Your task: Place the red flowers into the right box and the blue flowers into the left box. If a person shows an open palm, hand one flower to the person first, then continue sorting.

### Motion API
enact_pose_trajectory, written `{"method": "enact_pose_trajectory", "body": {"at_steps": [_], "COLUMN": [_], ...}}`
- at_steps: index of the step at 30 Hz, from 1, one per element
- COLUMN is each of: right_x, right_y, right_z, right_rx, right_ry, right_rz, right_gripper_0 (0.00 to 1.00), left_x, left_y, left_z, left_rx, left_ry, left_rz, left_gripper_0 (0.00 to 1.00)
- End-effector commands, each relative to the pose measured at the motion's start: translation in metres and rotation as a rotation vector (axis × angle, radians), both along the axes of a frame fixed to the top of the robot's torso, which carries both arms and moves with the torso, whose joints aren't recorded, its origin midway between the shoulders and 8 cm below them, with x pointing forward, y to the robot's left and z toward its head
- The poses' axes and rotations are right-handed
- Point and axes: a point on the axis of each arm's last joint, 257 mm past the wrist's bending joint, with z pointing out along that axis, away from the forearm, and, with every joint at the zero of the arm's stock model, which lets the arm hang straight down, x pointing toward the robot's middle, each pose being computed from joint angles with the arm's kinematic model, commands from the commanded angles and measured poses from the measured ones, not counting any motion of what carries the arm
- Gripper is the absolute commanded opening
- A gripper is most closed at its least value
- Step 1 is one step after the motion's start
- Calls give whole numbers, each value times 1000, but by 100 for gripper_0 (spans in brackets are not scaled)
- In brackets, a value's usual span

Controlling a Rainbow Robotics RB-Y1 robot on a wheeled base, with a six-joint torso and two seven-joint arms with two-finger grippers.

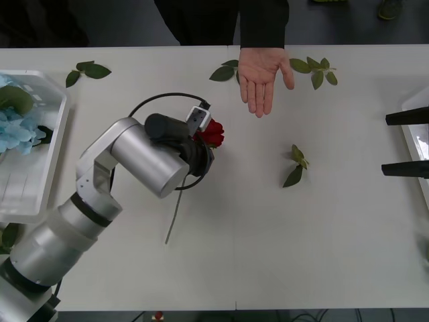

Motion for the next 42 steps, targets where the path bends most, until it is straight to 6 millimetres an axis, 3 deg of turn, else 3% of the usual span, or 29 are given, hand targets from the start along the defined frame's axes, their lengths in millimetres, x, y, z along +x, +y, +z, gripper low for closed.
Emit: {"method": "enact_pose_trajectory", "body": {"at_steps": [1,5,11,13,20,25,31,42], "right_x": [-1,-1,-1,-2,0,-10,-19,-13], "right_y": [-5,-5,-5,-3,-1,7,33,90], "right_z": [6,6,6,-1,12,14,25,49], "right_rx": [-31,-31,-31,-8,-9,1,179,471], "right_ry": [-20,-20,-20,-3,-29,-18,173,415], "right_rz": [4,4,4,-2,12,62,1,-74], "right_gripper_0": [100,100,100,100,100,100,100,100], "left_x": [-18,-48,-79,-87,-102,-112,-122,-116], "left_y": [25,34,30,21,-11,-35,-61,-97], "left_z": [45,85,142,163,241,290,326,351], "left_rx": [-55,-126,-257,-312,-572,-738,-895,-1103], "left_ry": [-33,-46,-85,-106,-231,-323,-376,-422], "left_rz": [-21,-84,-201,-255,-395,-462,-498,-488], "left_gripper_0": [0,0,0,0,0,0,0,0]}}
